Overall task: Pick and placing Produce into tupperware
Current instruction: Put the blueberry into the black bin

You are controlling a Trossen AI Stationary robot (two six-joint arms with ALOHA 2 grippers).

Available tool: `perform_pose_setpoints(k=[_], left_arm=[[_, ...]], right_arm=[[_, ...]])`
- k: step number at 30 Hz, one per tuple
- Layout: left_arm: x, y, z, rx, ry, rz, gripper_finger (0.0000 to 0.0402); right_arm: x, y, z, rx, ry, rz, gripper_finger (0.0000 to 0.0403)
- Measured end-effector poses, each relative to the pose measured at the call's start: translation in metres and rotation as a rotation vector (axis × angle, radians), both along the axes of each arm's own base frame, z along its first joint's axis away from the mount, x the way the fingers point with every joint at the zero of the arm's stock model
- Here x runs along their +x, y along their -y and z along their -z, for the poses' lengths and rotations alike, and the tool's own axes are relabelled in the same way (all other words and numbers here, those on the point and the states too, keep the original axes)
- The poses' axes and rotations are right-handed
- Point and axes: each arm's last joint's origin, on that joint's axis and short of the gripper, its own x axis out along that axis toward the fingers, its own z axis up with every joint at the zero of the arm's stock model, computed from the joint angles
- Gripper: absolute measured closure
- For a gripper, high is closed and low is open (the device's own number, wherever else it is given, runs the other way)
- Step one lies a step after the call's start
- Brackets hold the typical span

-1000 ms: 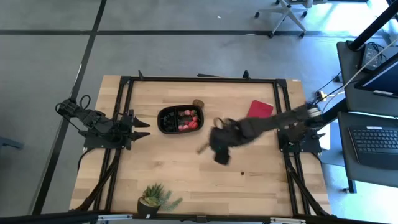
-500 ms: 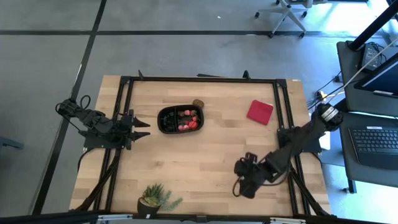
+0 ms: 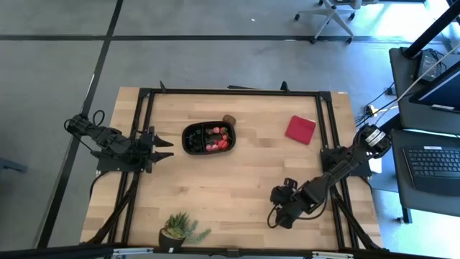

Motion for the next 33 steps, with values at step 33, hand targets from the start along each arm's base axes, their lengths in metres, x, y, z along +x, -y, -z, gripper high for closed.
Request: perform_pose_setpoints(k=[33], left_arm=[[0.0,-0.001,0.0,0.024,0.0,-0.013,0.0223]], right_arm=[[-0.005,0.004,0.012,-0.062,-0.108,-0.009,0.0268]])
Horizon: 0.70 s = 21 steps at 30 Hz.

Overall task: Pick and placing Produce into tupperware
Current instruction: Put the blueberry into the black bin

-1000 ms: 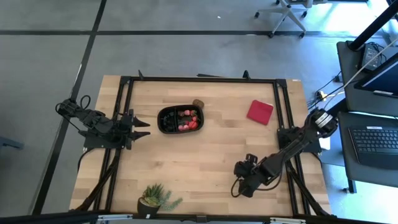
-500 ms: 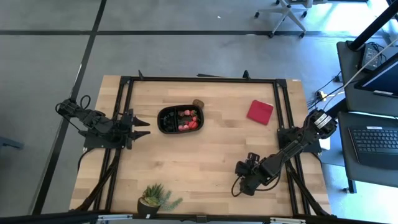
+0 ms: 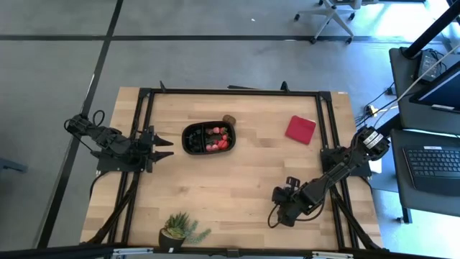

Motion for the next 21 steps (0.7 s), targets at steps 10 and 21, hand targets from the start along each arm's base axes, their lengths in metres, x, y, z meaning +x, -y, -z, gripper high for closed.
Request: perform_pose_setpoints(k=[10,21], left_arm=[[0.0,0.0,0.0,0.0,0.0,0.0,0.0223],[0.0,0.0,0.0,0.0,0.0,0.0,0.0223]], right_arm=[[0.002,-0.001,0.001,0.013,0.014,0.005,0.0292],[0.004,-0.002,0.014,-0.034,-0.023,0.003,0.0293]])
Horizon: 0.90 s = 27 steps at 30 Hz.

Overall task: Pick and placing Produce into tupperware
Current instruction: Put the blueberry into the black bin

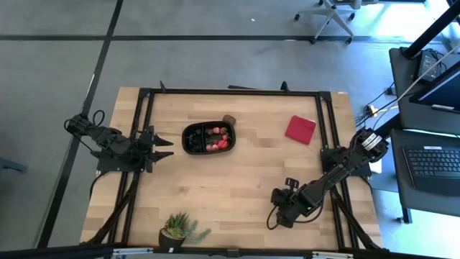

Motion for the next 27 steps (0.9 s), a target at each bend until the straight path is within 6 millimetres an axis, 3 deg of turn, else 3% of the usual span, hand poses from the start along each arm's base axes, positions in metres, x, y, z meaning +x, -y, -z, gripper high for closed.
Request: perform_pose_setpoints(k=[10,17,23,27], left_arm=[[0.0,0.0,0.0,0.0,0.0,0.0,0.0223],[0.0,0.0,0.0,0.0,0.0,0.0,0.0223],[0.0,0.0,0.0,0.0,0.0,0.0,0.0223],[0.0,0.0,0.0,0.0,0.0,0.0,0.0223]], right_arm=[[0.014,0.001,-0.018,-0.051,0.022,-0.034,0.0356],[0.032,0.02,-0.021,-0.085,0.063,0.024,0.0357],[0.07,0.056,-0.026,-0.136,0.214,-0.019,0.0353],[0.107,0.082,-0.04,-0.133,0.455,-0.127,0.0353]])
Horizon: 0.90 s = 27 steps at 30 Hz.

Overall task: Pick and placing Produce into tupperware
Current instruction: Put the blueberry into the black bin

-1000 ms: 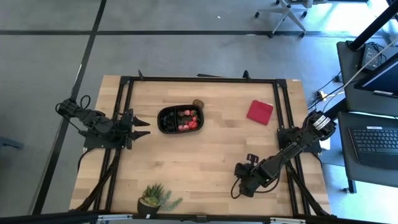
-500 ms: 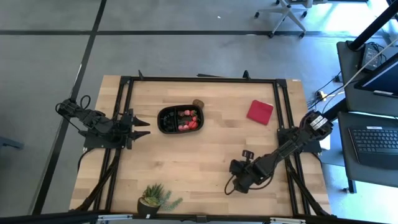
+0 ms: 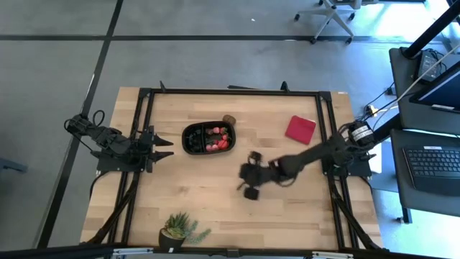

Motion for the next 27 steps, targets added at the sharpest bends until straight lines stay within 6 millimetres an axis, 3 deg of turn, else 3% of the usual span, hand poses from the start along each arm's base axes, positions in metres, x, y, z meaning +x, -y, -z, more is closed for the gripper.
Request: perform_pose_setpoints(k=[5,11,14,19,27], left_arm=[[0.0,0.0,0.0,0.0,0.0,0.0,0.0223],[0.0,0.0,0.0,0.005,0.0,0.001,0.0223],[0.0,0.0,0.0,0.008,-0.001,-0.002,0.0223],[0.0,0.0,0.0,0.025,-0.002,-0.002,0.0223],[0.0,0.0,0.0,0.033,-0.003,0.0,0.0223]], right_arm=[[0.038,0.039,-0.032,-0.019,0.38,-0.106,0.0353],[0.056,0.094,-0.057,-0.04,0.627,0.017,0.0353],[0.073,0.114,-0.067,-0.015,0.649,-0.001,0.0352],[0.111,0.124,-0.08,-0.054,0.538,-0.043,0.0352],[0.171,0.13,-0.047,-0.063,0.256,-0.062,0.0351]])
